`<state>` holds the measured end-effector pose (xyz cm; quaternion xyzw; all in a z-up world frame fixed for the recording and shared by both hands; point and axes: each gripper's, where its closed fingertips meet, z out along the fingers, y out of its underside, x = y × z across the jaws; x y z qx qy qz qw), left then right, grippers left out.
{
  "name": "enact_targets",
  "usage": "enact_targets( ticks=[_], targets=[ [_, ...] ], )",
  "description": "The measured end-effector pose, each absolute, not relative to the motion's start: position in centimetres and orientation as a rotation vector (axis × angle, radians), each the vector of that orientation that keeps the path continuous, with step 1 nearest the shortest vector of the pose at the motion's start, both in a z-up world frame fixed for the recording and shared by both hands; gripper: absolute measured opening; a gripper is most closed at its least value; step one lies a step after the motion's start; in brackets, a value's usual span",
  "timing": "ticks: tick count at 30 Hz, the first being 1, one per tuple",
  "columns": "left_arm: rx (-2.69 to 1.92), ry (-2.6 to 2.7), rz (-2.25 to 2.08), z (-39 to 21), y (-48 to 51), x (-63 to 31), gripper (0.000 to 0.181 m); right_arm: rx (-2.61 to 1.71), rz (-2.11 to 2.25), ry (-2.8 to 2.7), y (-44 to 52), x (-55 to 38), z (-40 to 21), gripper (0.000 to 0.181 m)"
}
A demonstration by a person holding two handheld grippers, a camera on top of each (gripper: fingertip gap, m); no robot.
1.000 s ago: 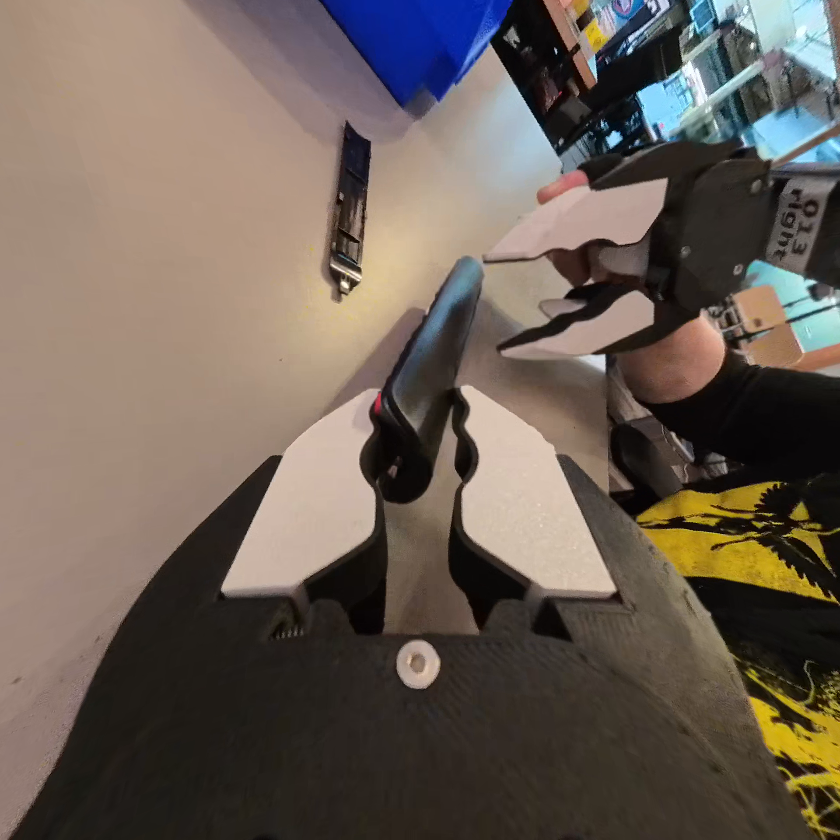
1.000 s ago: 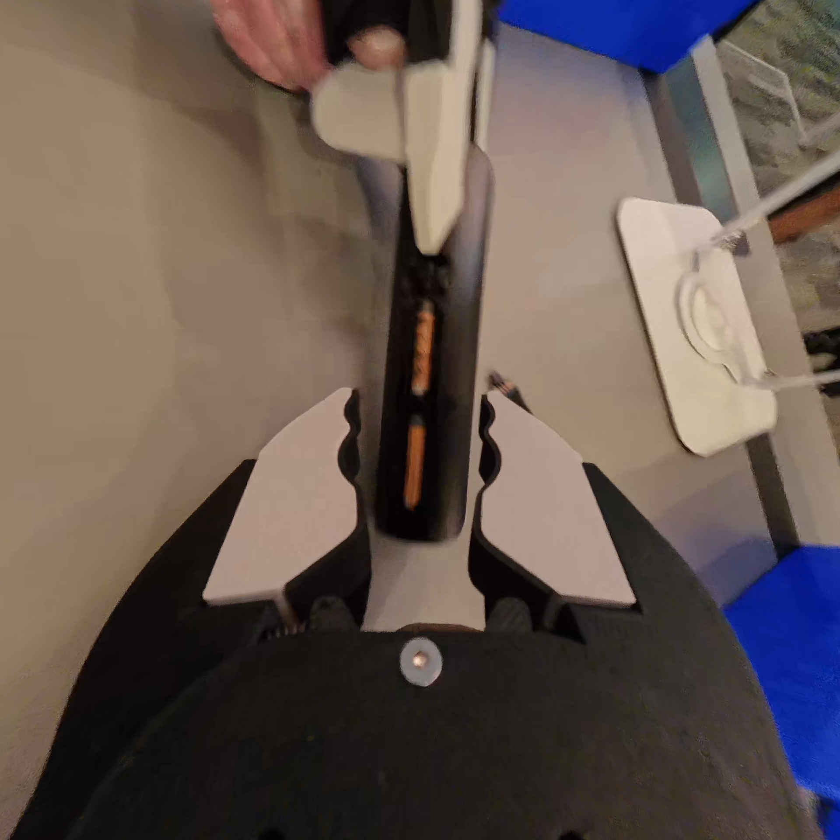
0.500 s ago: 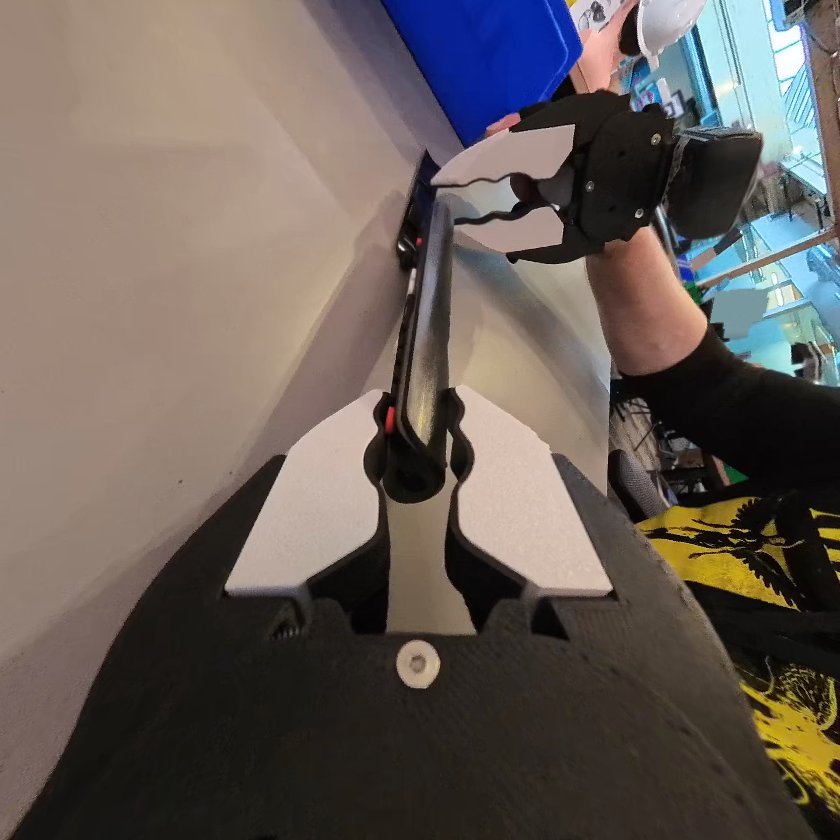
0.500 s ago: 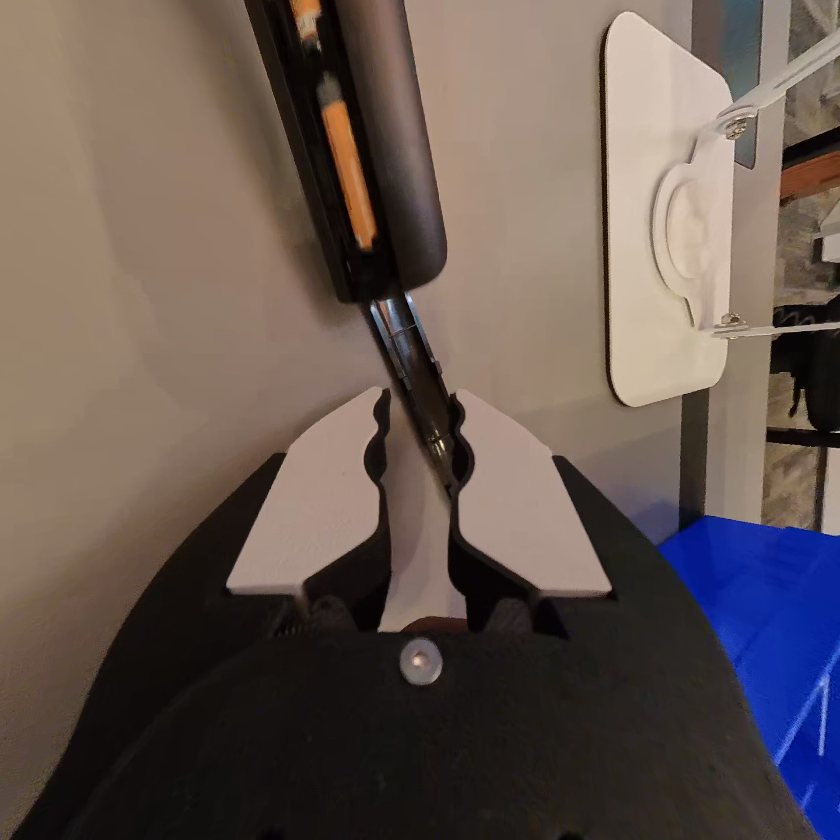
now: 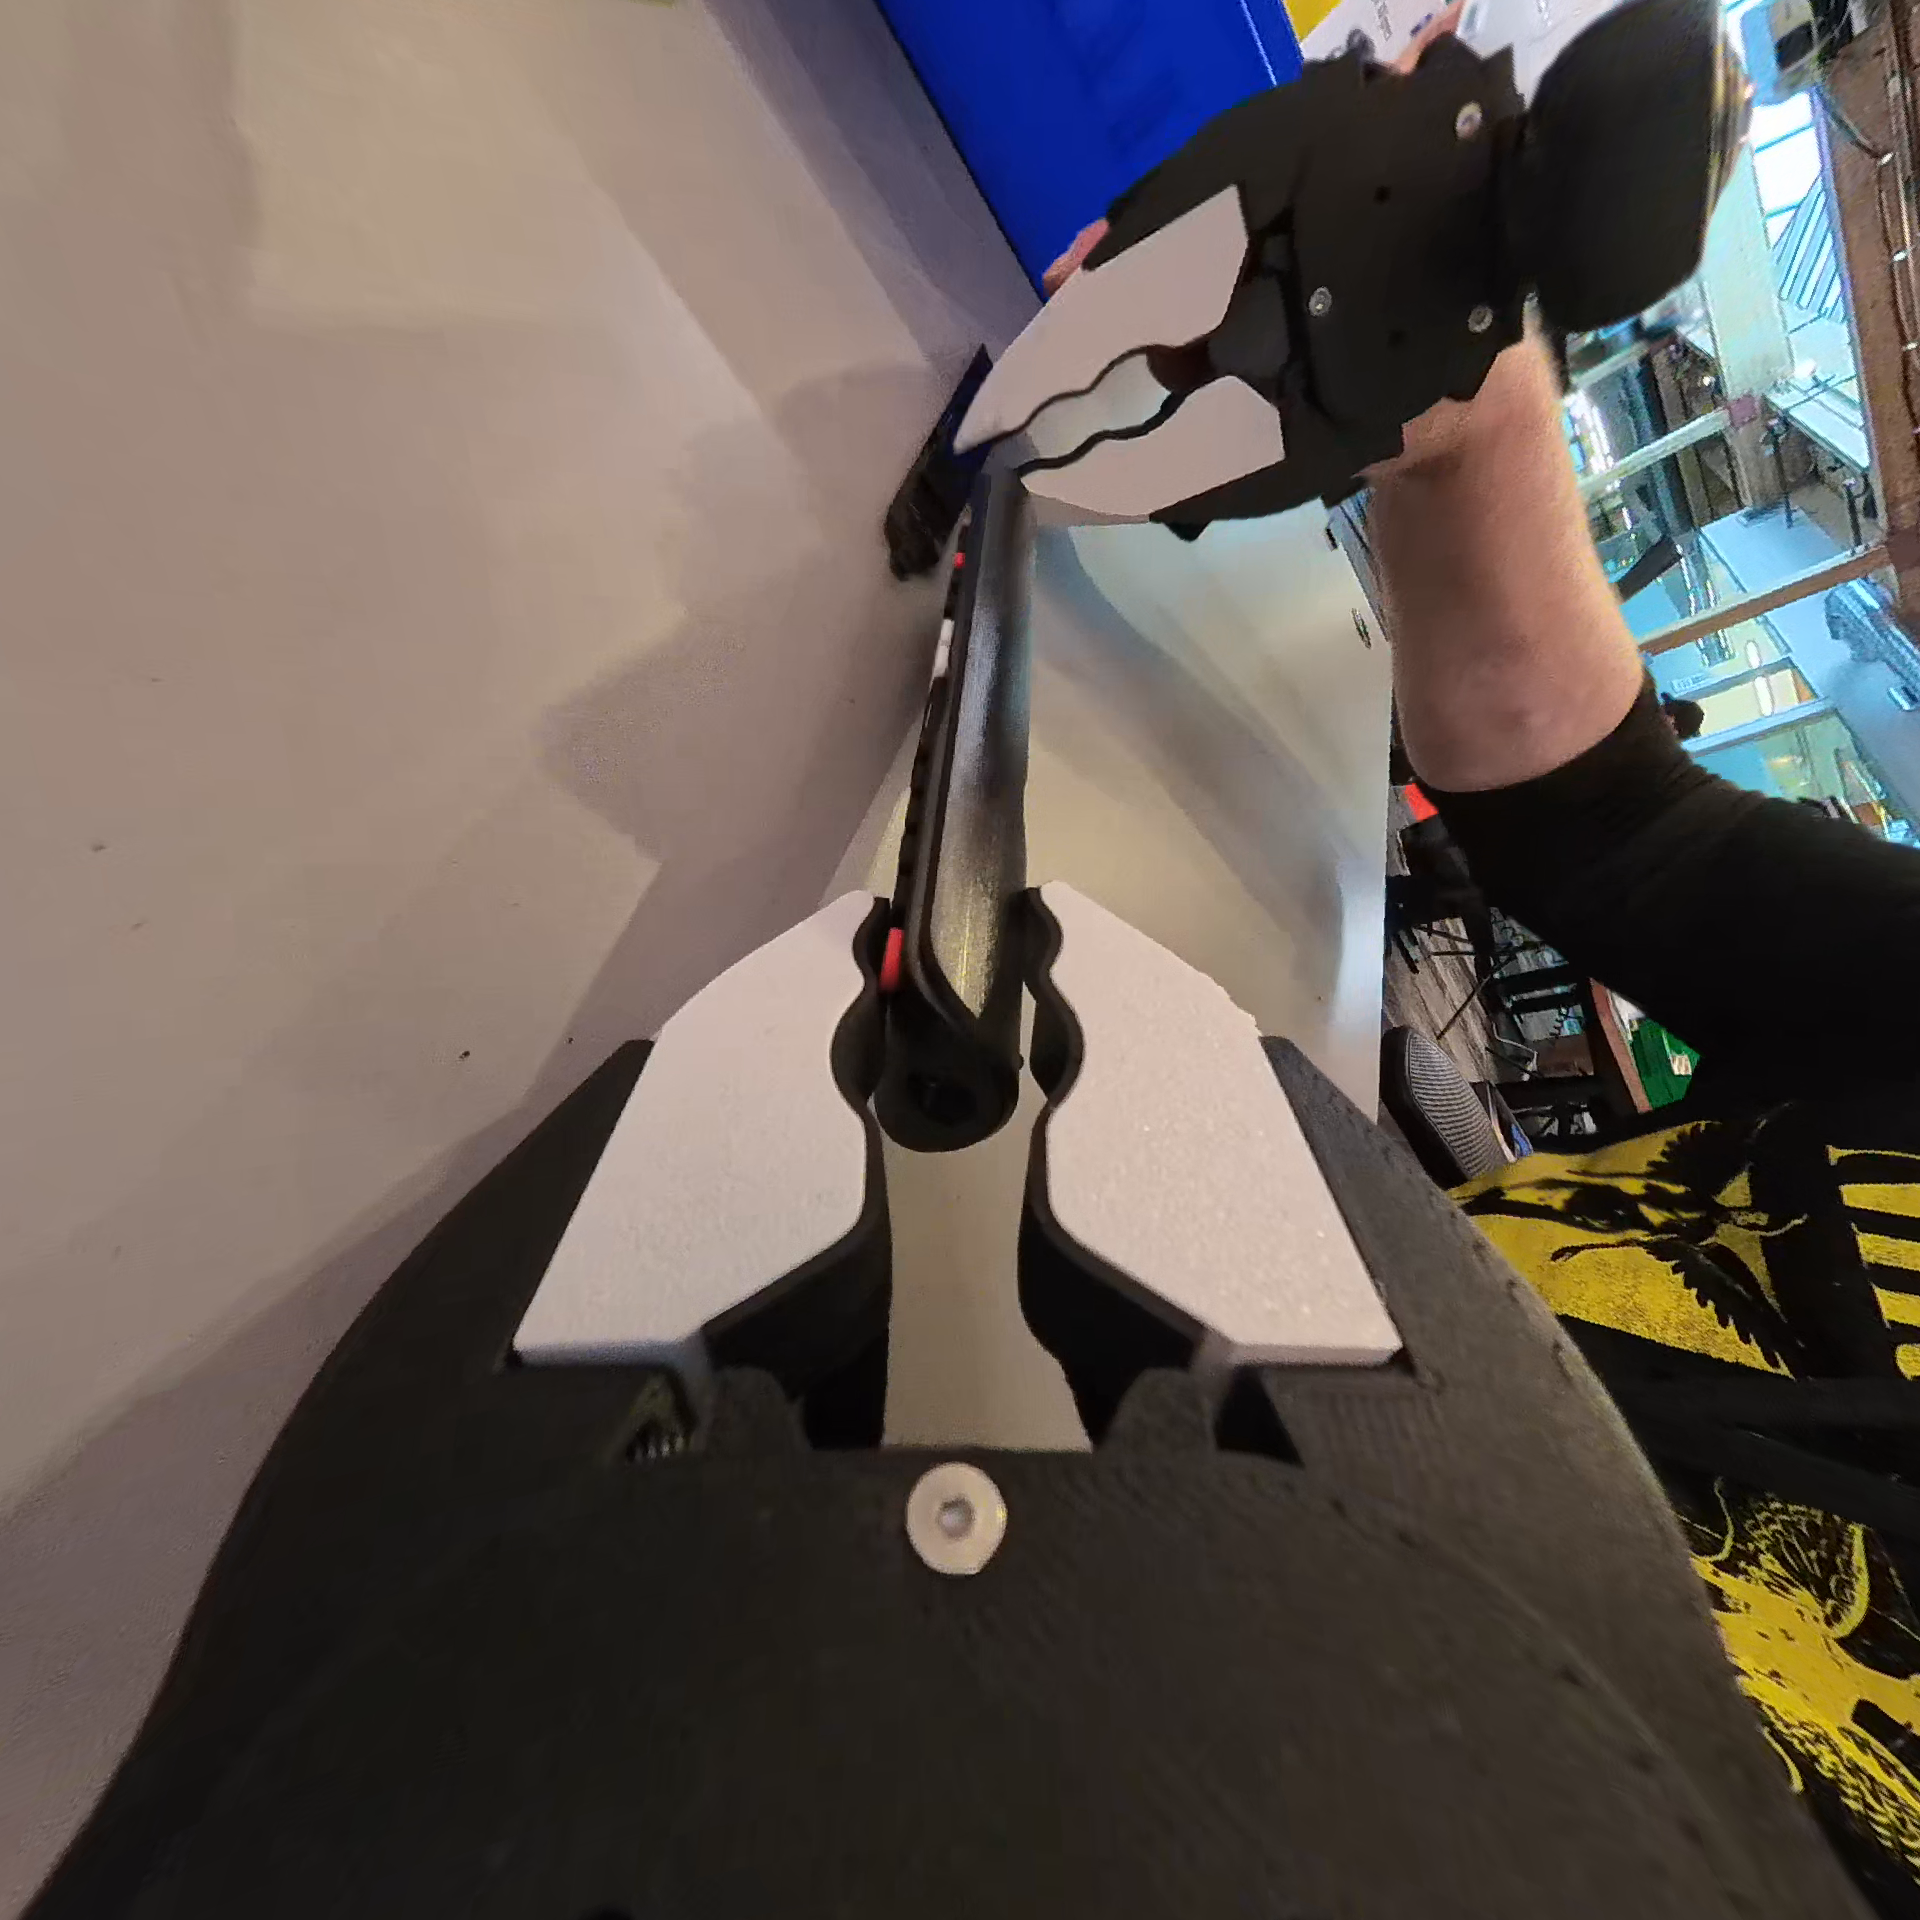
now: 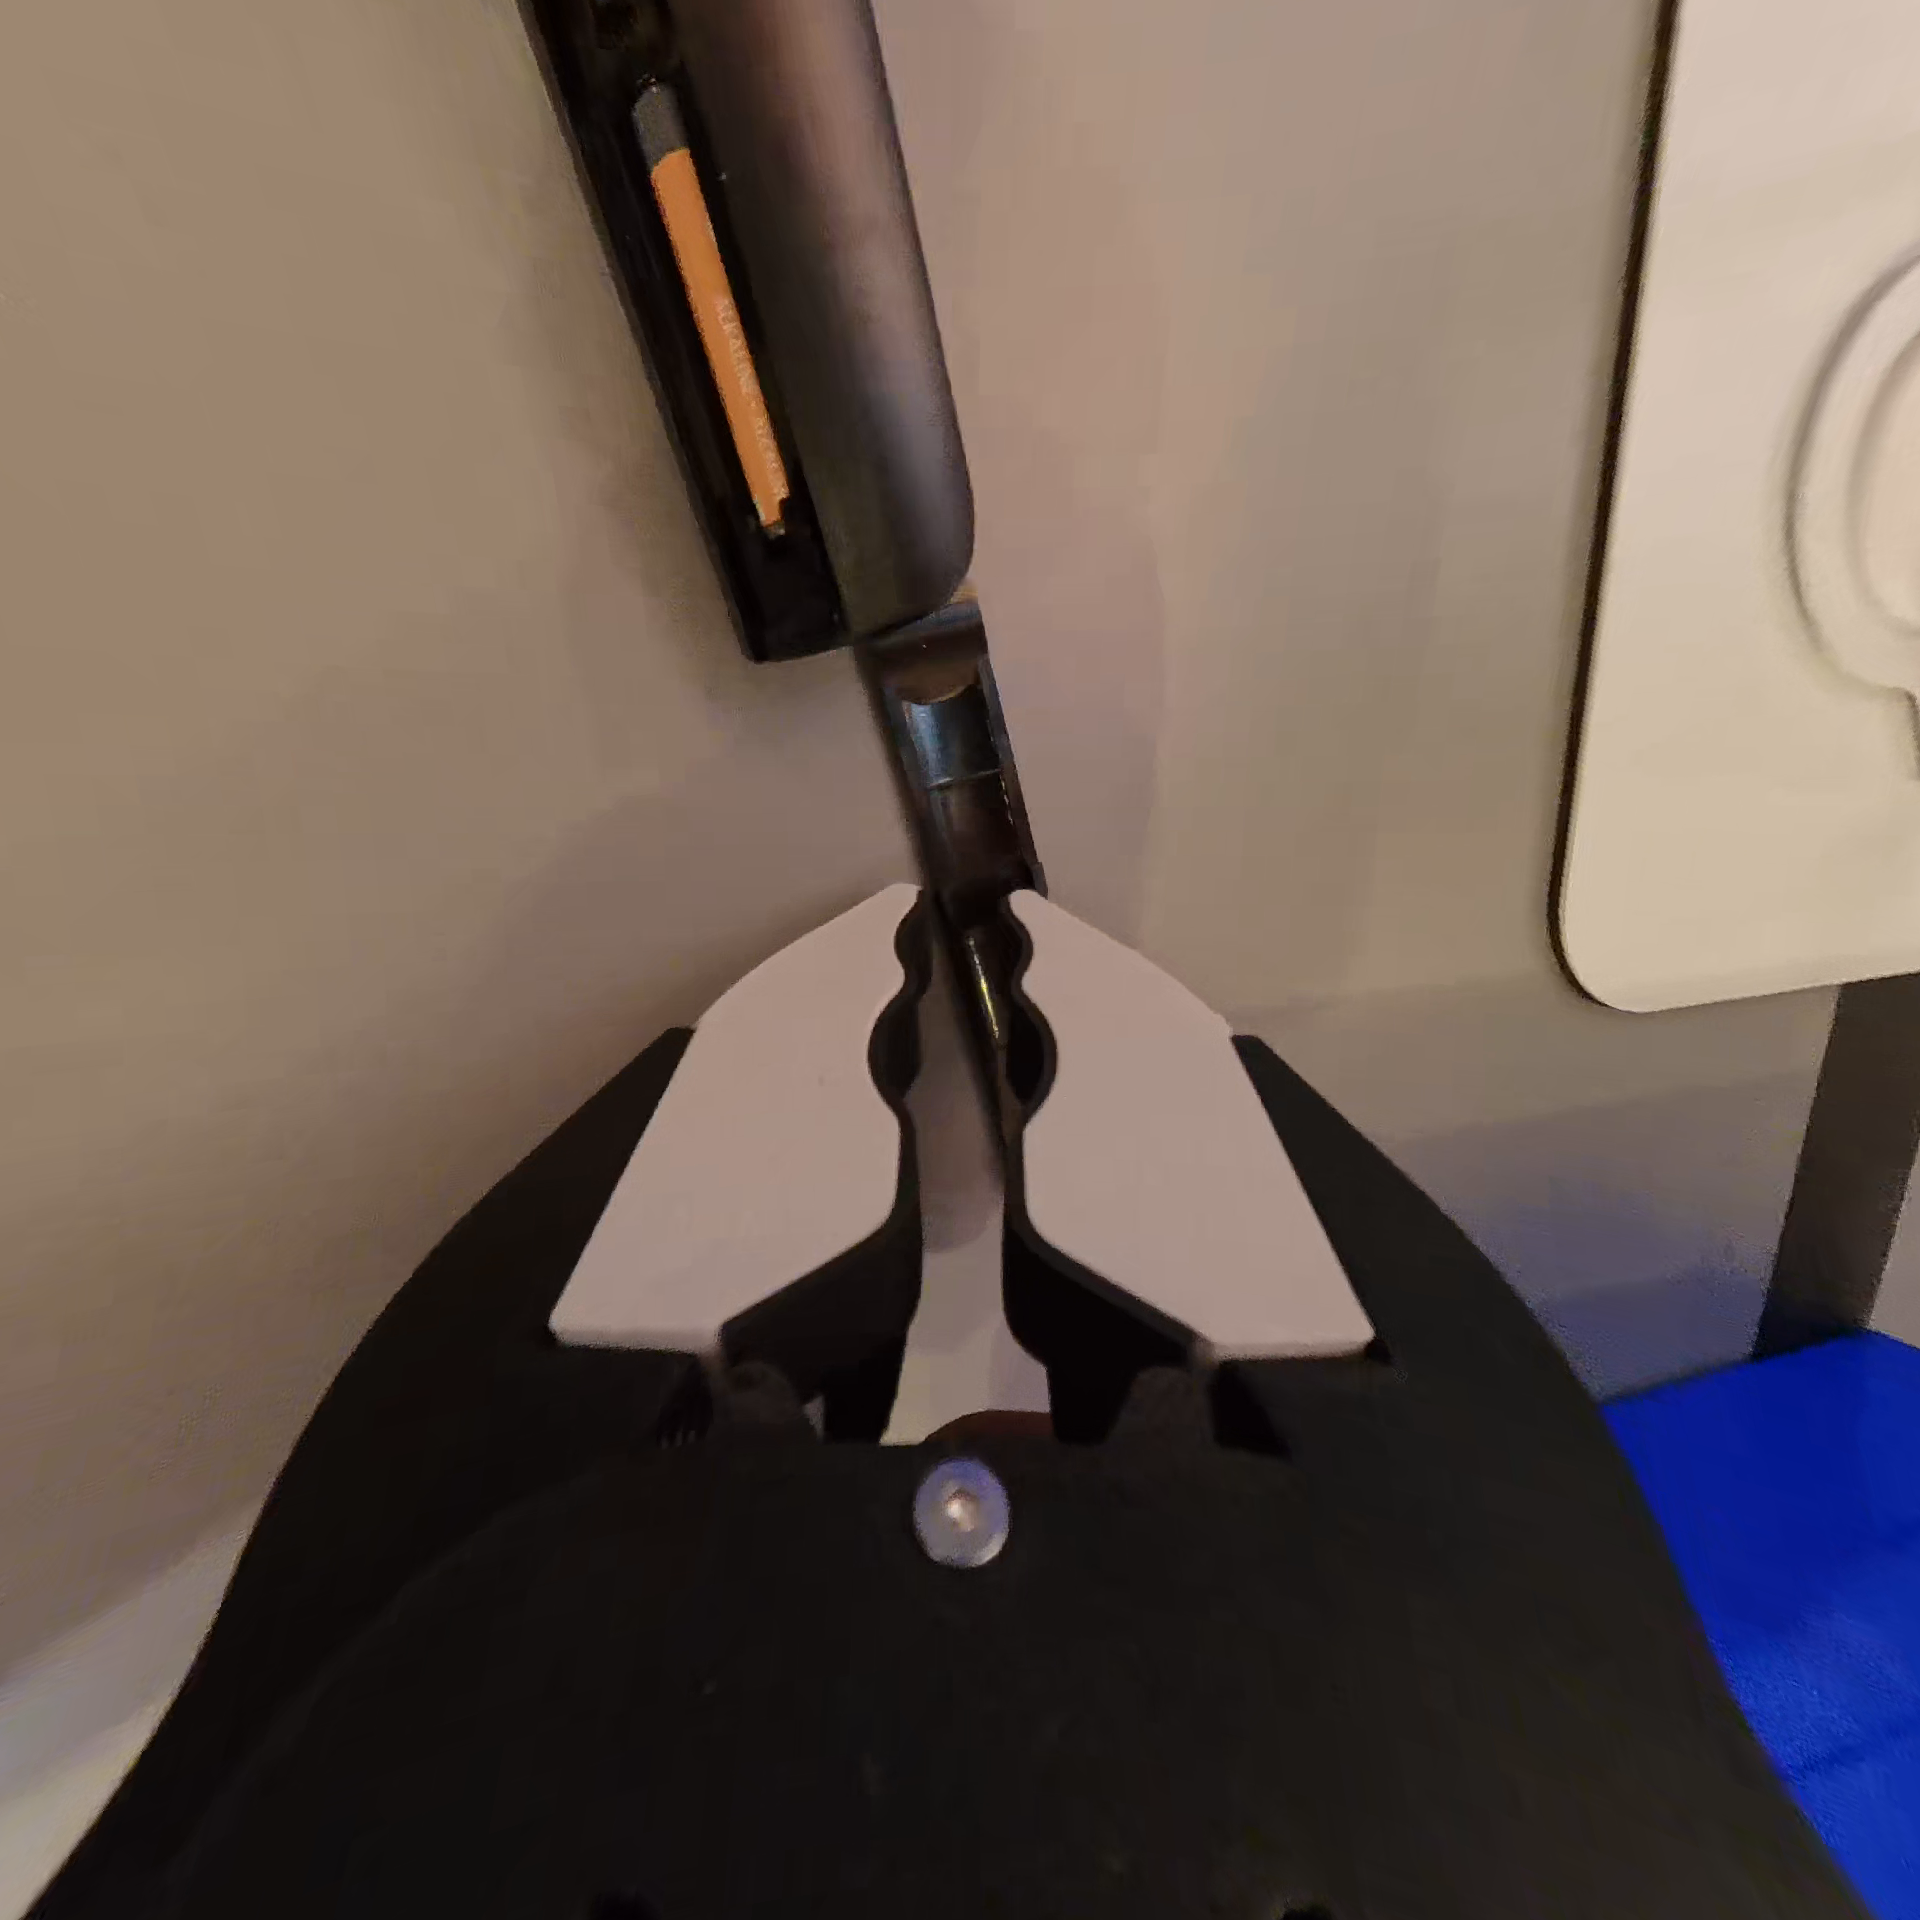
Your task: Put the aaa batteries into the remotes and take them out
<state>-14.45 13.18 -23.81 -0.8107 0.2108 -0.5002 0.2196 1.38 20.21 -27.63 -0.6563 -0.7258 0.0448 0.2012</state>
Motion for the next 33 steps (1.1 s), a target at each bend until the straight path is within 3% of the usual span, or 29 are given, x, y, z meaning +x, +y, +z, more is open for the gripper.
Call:
enact_targets(
  ticks=[2, 6, 9, 15, 17, 25, 27, 33],
  targets=[
    [-2.240, 0.582, -1.382, -23.7, 13.2, -14.5, 0.024, -1.856, 0.154, -2.051, 20.3, 1.2, -27.7, 0.006],
    [-2.229, 0.575, -1.388, -23.5, 13.3, -14.8, 0.024, -1.861, 0.134, -2.088, 20.6, 1.4, -27.4, 0.027],
    [-2.222, 0.569, -1.389, -23.3, 13.4, -14.9, 0.024, -1.862, 0.128, -2.093, 20.6, 1.4, -27.4, 0.034],
    [-2.218, 0.567, -1.391, -23.2, 13.4, -14.9, 0.024, -1.944, 0.238, -2.132, 20.5, 1.4, -27.7, 0.027],
    [-2.212, 0.562, -1.394, -23.1, 13.4, -15.0, 0.024, -1.961, 0.307, -2.144, 20.2, 1.3, -27.8, 0.018],
    [-2.199, 0.548, -1.405, -22.8, 13.5, -15.4, 0.024, -2.006, 0.301, -2.155, 20.1, 1.3, -27.6, 0.014],
    [-2.196, 0.547, -1.403, -22.7, 13.6, -15.5, 0.024, -2.043, 0.363, -2.143, 19.7, 1.2, -27.2, 0.003],
    [-2.193, 0.550, -1.399, -22.6, 13.6, -15.6, 0.024, -2.063, 0.425, -2.119, 18.9, 1.0, -26.8, 0.003]
  ],
)
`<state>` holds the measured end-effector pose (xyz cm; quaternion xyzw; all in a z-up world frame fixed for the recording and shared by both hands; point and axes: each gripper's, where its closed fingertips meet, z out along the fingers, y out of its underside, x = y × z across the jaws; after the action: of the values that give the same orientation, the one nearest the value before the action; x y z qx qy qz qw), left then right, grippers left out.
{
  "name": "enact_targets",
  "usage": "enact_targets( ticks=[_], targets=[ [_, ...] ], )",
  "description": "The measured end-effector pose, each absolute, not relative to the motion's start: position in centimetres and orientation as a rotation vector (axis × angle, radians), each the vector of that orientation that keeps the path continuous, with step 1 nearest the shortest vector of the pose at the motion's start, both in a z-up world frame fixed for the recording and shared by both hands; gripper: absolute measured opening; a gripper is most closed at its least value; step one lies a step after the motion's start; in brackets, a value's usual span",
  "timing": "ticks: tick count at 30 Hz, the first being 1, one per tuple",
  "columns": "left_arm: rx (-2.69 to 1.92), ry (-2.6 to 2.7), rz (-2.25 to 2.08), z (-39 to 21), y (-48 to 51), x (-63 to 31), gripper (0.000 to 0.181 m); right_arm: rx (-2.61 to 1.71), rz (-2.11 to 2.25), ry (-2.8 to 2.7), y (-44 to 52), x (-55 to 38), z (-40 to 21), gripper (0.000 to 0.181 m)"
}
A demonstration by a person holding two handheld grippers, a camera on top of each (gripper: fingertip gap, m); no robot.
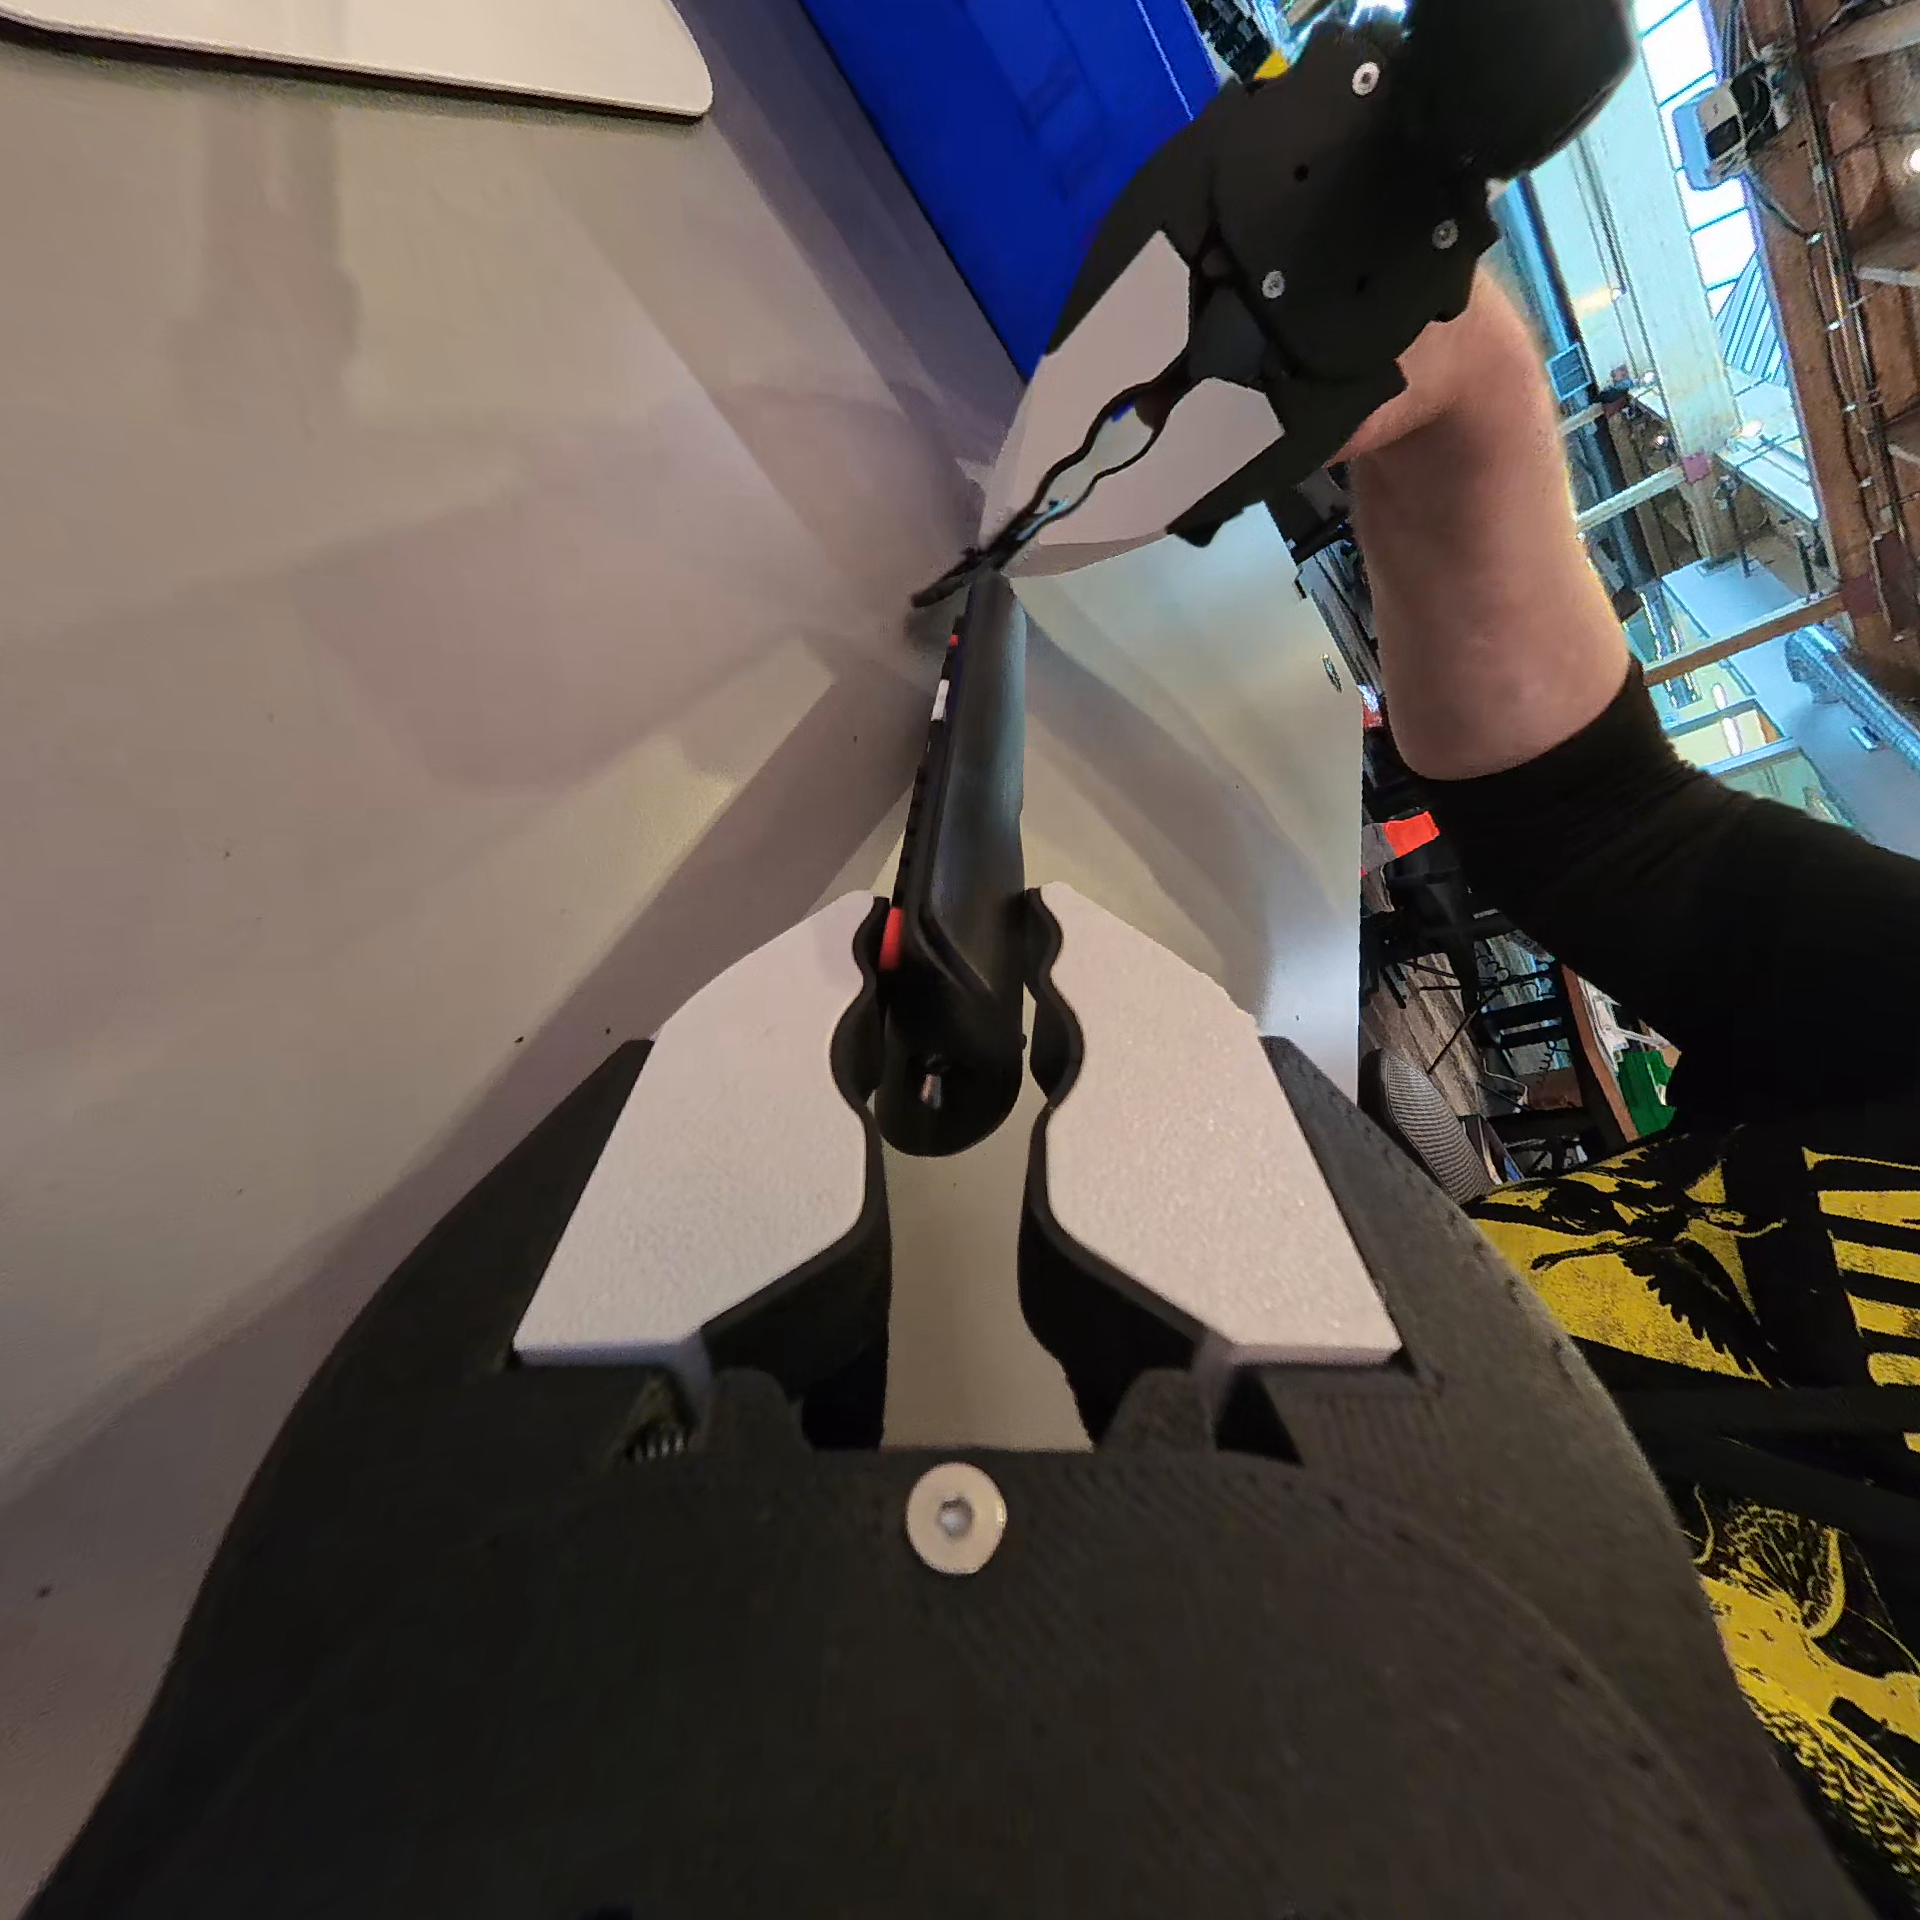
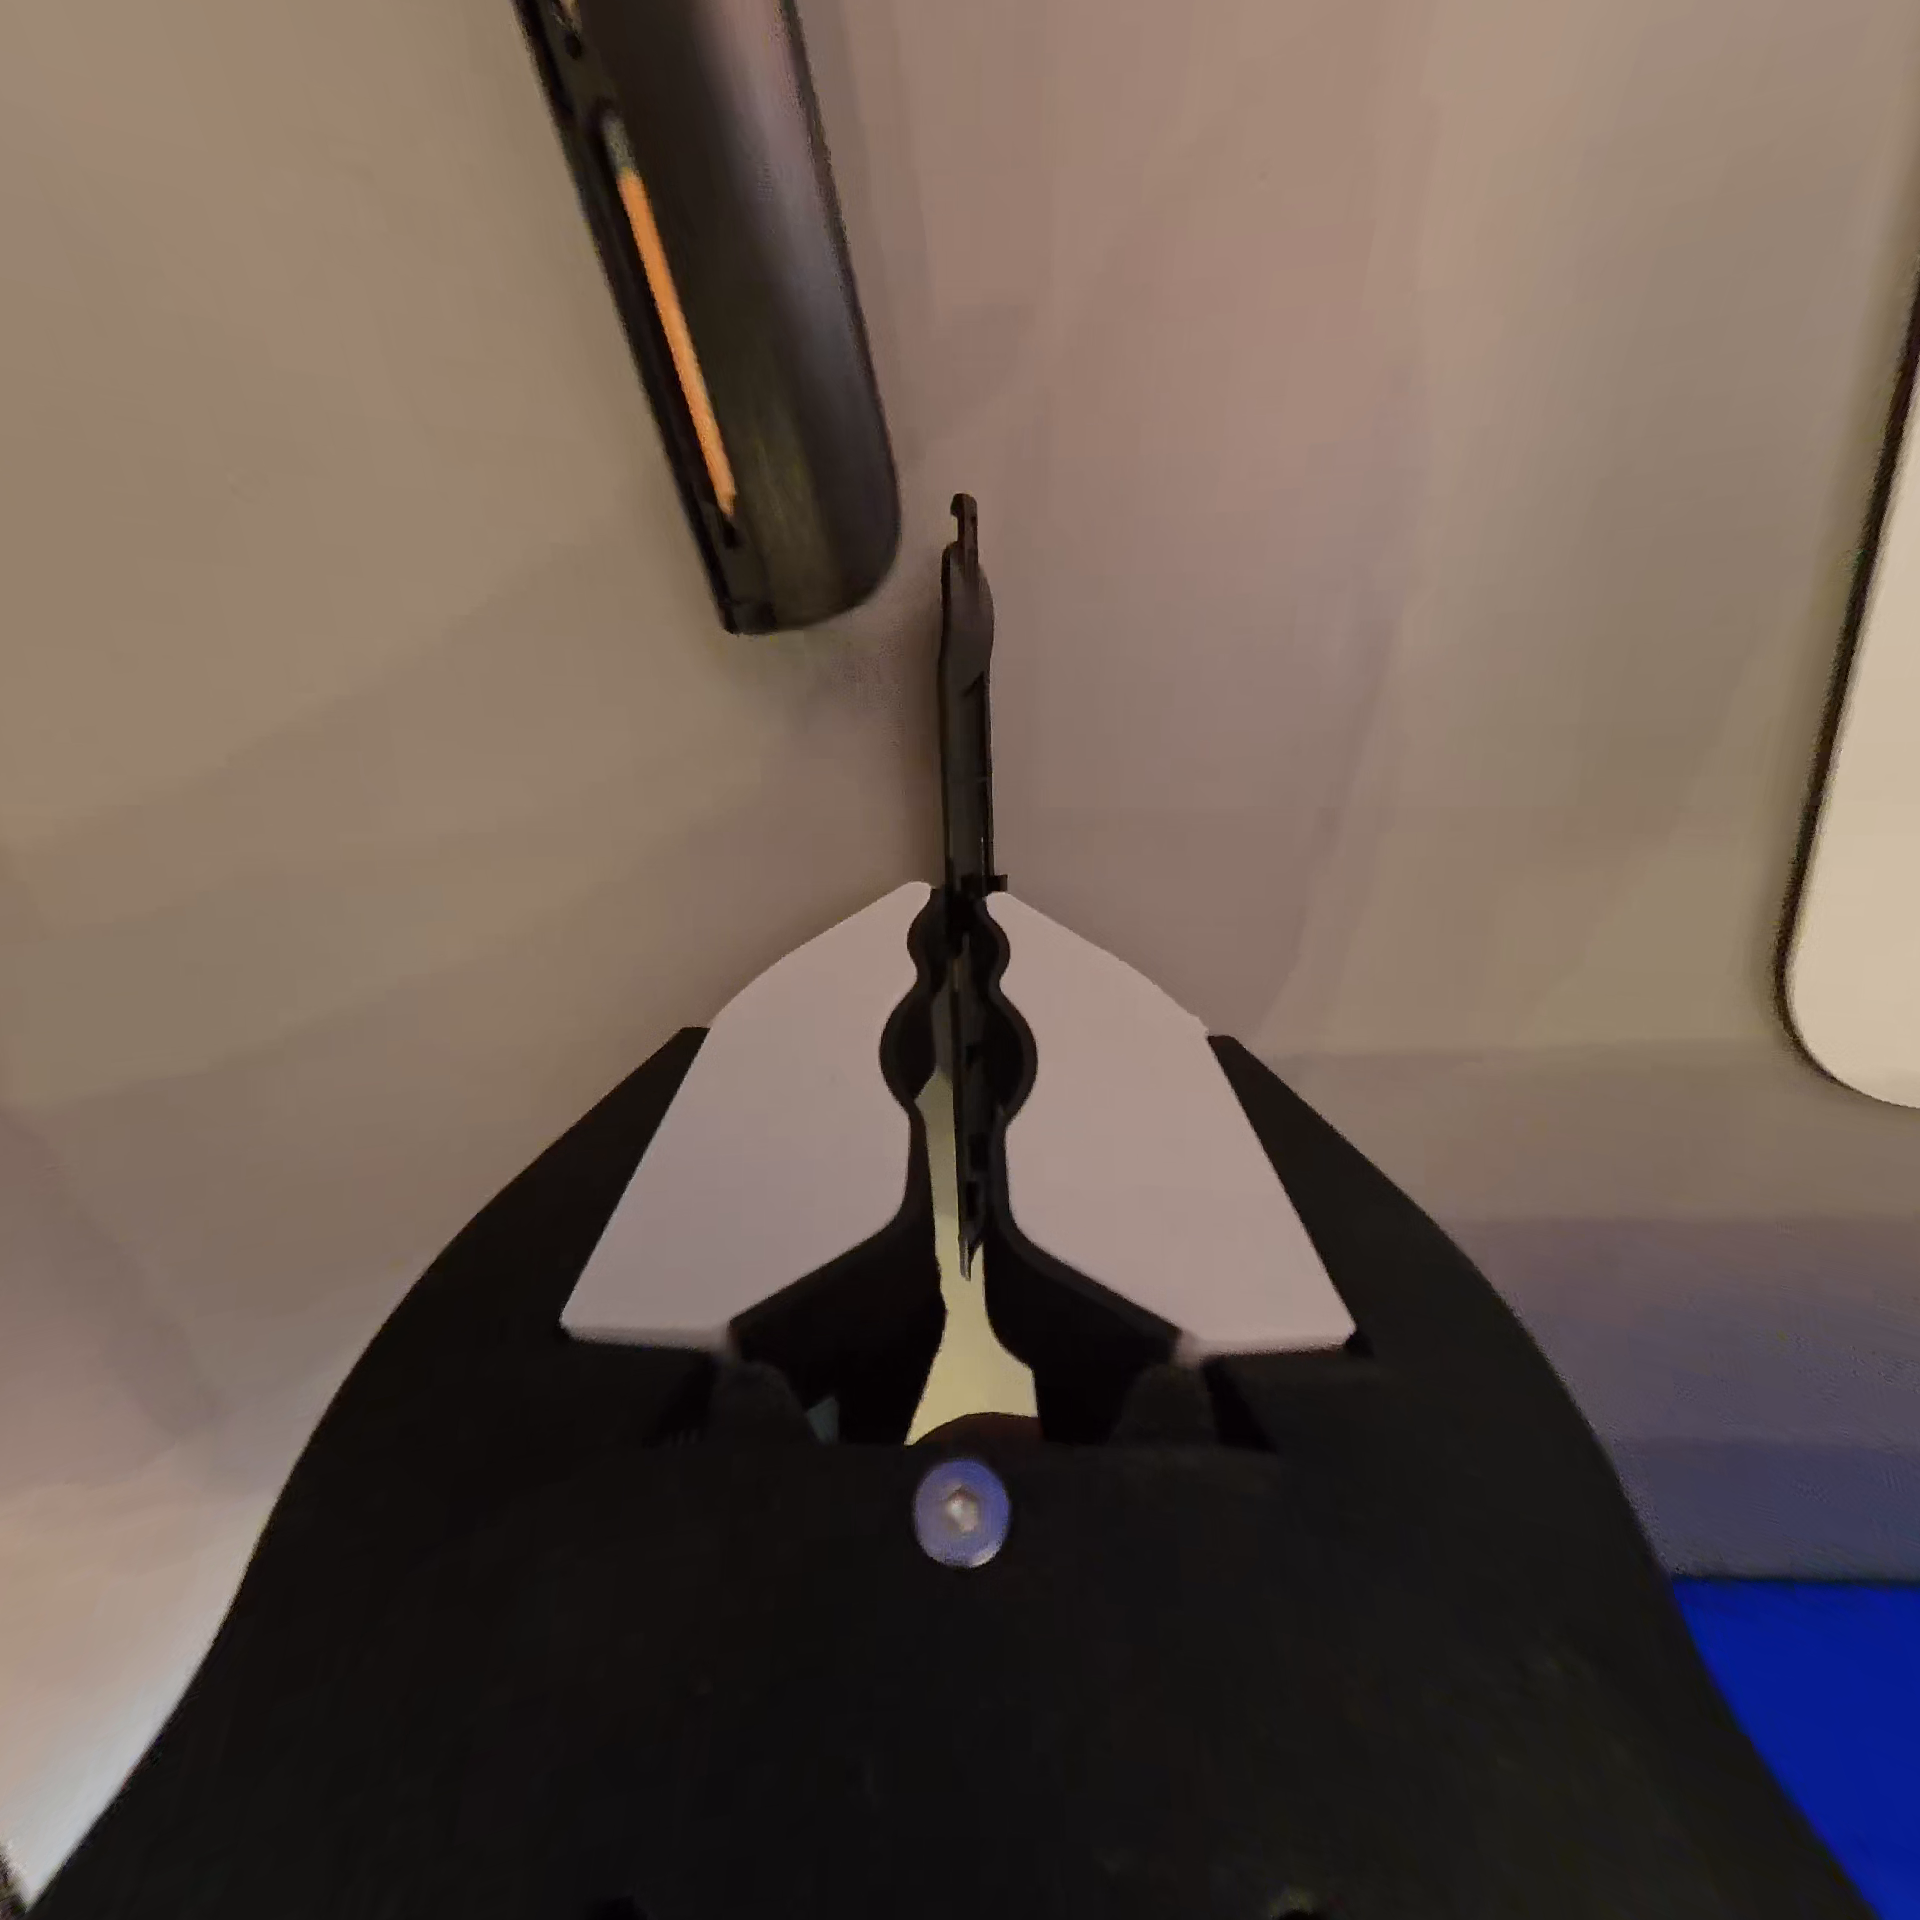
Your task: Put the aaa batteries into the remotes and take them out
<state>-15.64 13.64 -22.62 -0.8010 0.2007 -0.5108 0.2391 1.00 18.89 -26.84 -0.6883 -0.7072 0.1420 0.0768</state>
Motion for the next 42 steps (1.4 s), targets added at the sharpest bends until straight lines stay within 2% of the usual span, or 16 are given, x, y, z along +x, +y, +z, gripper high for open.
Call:
enact_targets(
  ticks=[11, 21, 25, 33, 35, 39, 42],
  targets=[
    [-2.185, 0.544, -1.394, -22.7, 13.9, -15.4, 0.024, -2.015, 0.869, -1.960, 14.6, -0.7, -21.4, 0.002],
    [-2.193, 0.550, -1.399, -22.8, 13.8, -15.0, 0.024, -2.187, 0.964, -2.264, 9.3, 0.6, -25.0, 0.003],
    [-2.195, 0.558, -1.405, -22.9, 13.7, -14.7, 0.024, -2.241, 0.828, -2.310, 9.3, 1.4, -26.9, 0.003],
    [-2.197, 0.560, -1.404, -23.0, 13.6, -14.7, 0.024, -2.125, 0.534, -2.180, 12.3, 1.1, -26.6, 0.034],
    [-2.198, 0.560, -1.404, -22.9, 13.6, -14.7, 0.024, -2.027, 0.474, -2.172, 12.0, 1.1, -25.9, 0.028],
    [-2.197, 0.562, -1.403, -22.9, 13.7, -14.5, 0.024, -2.005, 0.436, -2.146, 11.4, 1.7, -26.2, 0.004],
    [-2.199, 0.565, -1.405, -23.0, 13.6, -14.4, 0.024, -2.067, 0.382, -2.093, 12.9, 2.3, -27.3, 0.006]
  ],
)
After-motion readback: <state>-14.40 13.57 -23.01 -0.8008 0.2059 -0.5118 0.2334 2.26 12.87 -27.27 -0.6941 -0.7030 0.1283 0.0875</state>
